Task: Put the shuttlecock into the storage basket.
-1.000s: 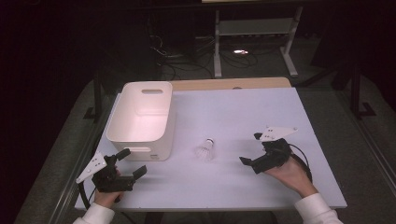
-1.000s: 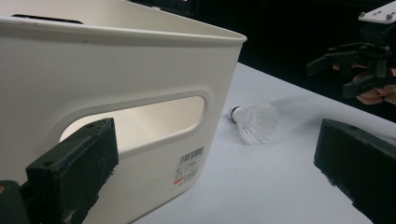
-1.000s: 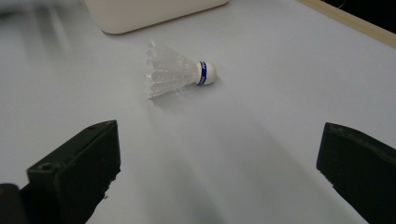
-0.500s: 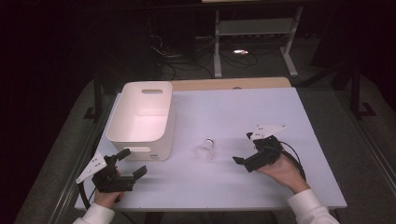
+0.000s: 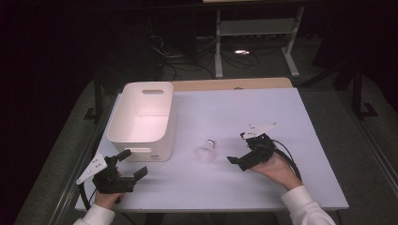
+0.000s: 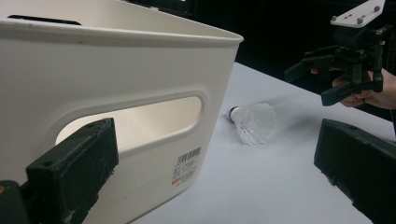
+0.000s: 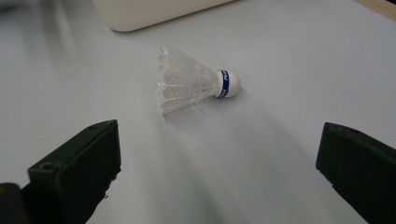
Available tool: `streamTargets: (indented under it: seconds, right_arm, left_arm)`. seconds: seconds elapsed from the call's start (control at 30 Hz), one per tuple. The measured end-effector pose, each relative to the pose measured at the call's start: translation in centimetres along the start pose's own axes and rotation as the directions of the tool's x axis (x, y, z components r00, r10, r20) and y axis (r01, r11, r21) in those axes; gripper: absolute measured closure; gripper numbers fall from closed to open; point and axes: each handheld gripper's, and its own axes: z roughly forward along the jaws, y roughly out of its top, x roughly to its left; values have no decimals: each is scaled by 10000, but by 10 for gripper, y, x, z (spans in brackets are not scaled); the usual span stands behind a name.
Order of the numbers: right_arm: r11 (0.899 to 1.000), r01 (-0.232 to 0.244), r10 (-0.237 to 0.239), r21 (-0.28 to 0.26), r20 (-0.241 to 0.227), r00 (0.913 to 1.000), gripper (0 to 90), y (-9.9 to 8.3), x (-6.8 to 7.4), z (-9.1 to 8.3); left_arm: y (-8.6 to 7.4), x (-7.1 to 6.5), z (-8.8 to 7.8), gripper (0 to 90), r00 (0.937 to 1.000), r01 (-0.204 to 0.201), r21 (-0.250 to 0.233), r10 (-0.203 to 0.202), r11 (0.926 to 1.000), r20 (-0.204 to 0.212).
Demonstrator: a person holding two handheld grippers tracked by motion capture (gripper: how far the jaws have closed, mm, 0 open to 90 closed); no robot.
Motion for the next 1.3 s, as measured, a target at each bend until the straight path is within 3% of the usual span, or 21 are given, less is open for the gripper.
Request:
streamTargets:
  seconds: [1.03,1.07,1.13,1.3]
  right_arm:
    - [9988,97,-78,473,-407,9991,1,7,2,29]
    - [9987,147,-117,479,-624,9980,75,7,2,30]
    - [9984,162,-119,538,-802,9967,119,7,2,32]
    - [9974,218,-150,692,-975,9951,158,7,3,35]
  left_arm:
    - [0,0,0,0,10000,-56,-42,56,10000,24]
    - [0,0,0,0,10000,-66,-30,66,10000,23]
    - [0,0,0,0,10000,-79,-2,79,10000,14]
    - [0,0,0,0,10000,-62,-6,62,10000,22]
